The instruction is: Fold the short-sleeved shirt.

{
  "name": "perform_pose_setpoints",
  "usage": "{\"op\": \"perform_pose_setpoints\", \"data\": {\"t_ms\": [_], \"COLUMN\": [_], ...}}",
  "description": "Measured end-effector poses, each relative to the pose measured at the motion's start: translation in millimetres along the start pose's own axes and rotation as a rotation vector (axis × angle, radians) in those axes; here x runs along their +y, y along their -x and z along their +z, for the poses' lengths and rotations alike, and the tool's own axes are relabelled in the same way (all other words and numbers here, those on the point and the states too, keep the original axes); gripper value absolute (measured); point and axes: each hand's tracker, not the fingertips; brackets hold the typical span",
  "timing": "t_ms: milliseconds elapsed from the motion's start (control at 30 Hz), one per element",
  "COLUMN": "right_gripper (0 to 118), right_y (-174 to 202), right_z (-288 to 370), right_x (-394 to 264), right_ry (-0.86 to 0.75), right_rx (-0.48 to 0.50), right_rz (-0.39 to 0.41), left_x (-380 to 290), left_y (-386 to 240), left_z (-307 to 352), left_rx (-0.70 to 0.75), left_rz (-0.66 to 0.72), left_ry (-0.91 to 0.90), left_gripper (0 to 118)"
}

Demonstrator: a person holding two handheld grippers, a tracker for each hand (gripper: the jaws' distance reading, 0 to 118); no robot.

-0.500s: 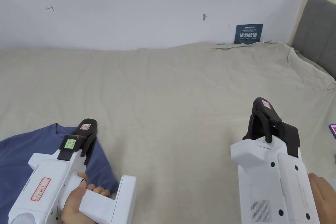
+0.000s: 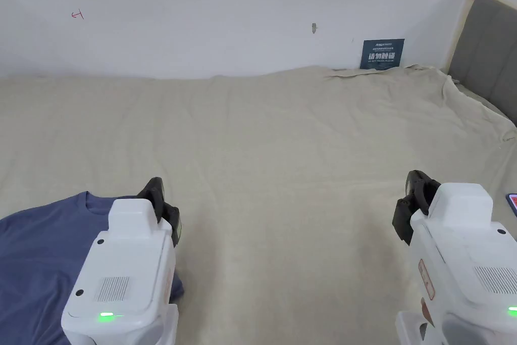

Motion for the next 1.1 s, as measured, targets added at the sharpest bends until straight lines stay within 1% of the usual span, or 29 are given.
{"op": "perform_pose_setpoints", "data": {"t_ms": [100,267,500,967,1100], "right_gripper": [0,0,0,0,0], "right_y": [4,8,-7,-2,-6], "right_z": [2,5,-5,0,-1], "right_x": [2,5,-1,3,1], "right_ry": [0.011,0.010,0.021,0.025,0.026], "right_rx": [0.001,0.003,0.004,0.012,0.016], "right_rz": [-0.016,-0.035,-0.043,-0.047,-0.042], "left_x": [-3,-2,-3,-2,-3], "left_y": [-3,1,4,6,7], "left_z": [1,0,0,0,0], "left_rx": [-0.018,-0.007,0.004,0.013,0.014], "left_rz": [0.018,0.032,0.044,0.045,0.041], "left_ry": [0.007,0.010,0.011,0.010,0.009], "left_gripper": [0,0,0,0,0]}}
